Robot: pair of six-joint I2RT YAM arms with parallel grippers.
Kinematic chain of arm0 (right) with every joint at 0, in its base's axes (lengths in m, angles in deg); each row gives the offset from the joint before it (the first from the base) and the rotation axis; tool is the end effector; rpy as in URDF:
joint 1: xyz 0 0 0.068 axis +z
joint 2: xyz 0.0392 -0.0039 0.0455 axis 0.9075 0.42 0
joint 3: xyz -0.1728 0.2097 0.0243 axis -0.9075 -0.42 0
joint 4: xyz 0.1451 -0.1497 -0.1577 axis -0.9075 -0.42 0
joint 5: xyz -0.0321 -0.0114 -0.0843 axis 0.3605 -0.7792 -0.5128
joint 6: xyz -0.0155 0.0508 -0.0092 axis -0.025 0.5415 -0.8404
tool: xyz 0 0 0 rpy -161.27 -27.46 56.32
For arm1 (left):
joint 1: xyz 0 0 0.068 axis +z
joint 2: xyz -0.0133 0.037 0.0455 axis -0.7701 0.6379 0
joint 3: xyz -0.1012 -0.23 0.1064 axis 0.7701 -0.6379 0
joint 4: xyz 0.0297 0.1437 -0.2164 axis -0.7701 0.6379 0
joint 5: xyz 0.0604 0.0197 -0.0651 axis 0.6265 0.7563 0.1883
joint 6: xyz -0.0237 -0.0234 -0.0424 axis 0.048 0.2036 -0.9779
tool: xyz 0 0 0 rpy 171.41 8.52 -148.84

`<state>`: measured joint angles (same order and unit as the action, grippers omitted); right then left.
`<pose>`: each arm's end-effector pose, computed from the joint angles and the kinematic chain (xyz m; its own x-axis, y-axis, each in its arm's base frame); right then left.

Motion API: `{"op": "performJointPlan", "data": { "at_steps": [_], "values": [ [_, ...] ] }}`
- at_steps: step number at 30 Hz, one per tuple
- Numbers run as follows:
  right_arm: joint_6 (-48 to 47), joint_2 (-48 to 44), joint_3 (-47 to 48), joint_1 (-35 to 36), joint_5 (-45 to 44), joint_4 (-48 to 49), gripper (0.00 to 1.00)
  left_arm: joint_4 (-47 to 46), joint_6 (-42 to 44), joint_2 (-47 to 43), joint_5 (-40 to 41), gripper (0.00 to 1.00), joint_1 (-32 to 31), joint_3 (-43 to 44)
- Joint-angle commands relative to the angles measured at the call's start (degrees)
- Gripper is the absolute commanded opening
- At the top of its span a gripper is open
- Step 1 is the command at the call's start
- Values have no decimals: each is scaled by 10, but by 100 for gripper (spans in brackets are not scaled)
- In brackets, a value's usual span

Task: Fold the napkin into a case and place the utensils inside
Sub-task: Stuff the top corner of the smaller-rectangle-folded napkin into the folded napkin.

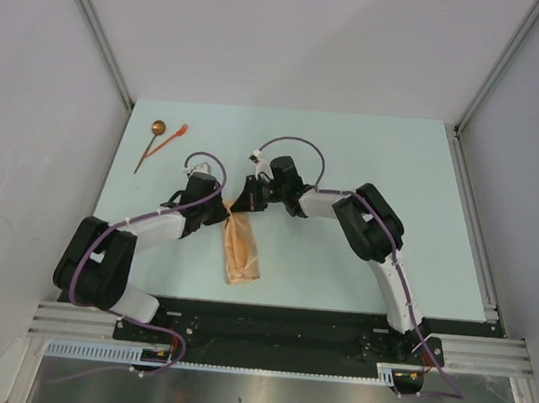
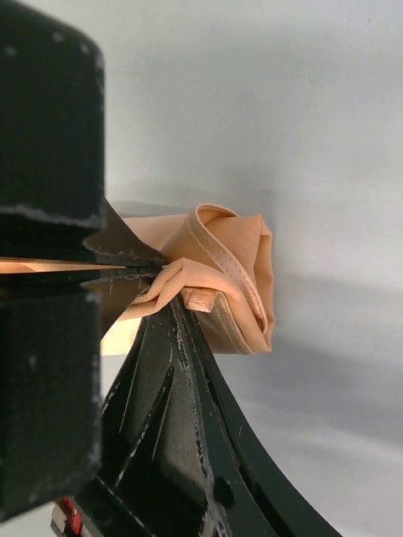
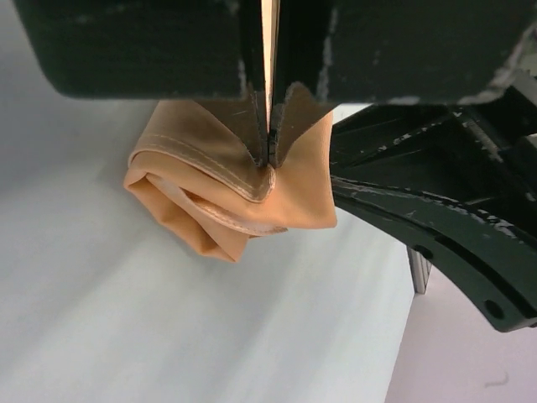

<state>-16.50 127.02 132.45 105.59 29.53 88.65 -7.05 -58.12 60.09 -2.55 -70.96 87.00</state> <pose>0.3642 0.3412 0.1251 -0.8089 -0.1356 -0.5722 -0.5823 0.3204 0.7472 0.2650 -0.0978 0.1640 -0.7169 -0.4028 -0.5690 -0.1704 0.8927 -0.4173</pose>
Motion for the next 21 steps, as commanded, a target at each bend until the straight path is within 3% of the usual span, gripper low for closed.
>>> {"op": "performJointPlan", "data": {
  "at_steps": [1, 13, 21],
  "values": [
    [27, 22, -6, 13, 17, 59, 0, -47, -20, -21, -3, 0, -1, 5],
    [6, 41, -3, 19, 6, 33, 0, -69, -4, -34, 56, 0, -1, -3],
    [-52, 44, 33, 27, -36, -51, 0, -75, 17, -56, 30, 0, 0, -13]
  ]
}}
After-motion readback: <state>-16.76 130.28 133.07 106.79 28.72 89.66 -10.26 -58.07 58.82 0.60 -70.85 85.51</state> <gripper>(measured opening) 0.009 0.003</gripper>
